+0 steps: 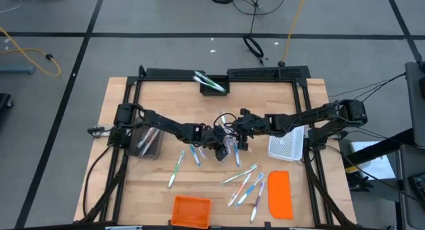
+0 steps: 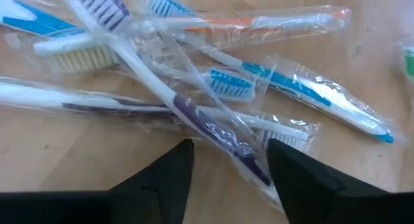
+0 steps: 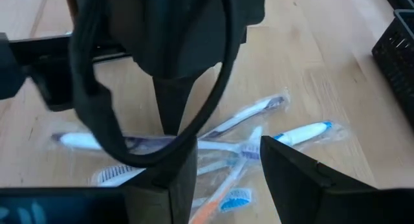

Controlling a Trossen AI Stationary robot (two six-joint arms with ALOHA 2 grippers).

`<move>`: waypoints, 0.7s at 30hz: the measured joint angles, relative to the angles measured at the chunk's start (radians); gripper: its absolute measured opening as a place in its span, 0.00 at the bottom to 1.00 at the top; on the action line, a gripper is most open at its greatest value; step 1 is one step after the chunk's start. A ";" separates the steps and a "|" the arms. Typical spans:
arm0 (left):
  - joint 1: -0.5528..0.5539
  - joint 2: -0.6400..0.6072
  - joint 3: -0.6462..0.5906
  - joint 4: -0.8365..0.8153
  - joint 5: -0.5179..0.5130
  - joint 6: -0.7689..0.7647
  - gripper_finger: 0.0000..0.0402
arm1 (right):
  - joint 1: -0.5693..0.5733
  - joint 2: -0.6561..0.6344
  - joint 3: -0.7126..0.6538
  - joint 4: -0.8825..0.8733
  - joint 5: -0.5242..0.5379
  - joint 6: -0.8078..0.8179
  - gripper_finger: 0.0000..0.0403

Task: Pick & Place Toothbrushes
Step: Put the purple toothbrush into the white bin

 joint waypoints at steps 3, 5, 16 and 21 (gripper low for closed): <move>0.001 0.001 0.000 -0.011 0.004 -0.001 0.33 | 0.000 0.000 0.000 0.000 0.000 0.000 0.40; 0.003 0.002 -0.001 -0.013 0.014 -0.001 0.20 | 0.000 0.000 0.000 0.000 0.000 0.000 0.40; -0.006 -0.101 -0.006 -0.119 -0.040 0.045 0.02 | 0.000 0.000 0.000 0.003 0.000 0.000 0.39; -0.009 -0.185 -0.006 -0.190 -0.151 0.070 0.03 | 0.000 0.000 0.000 0.022 0.000 0.000 0.40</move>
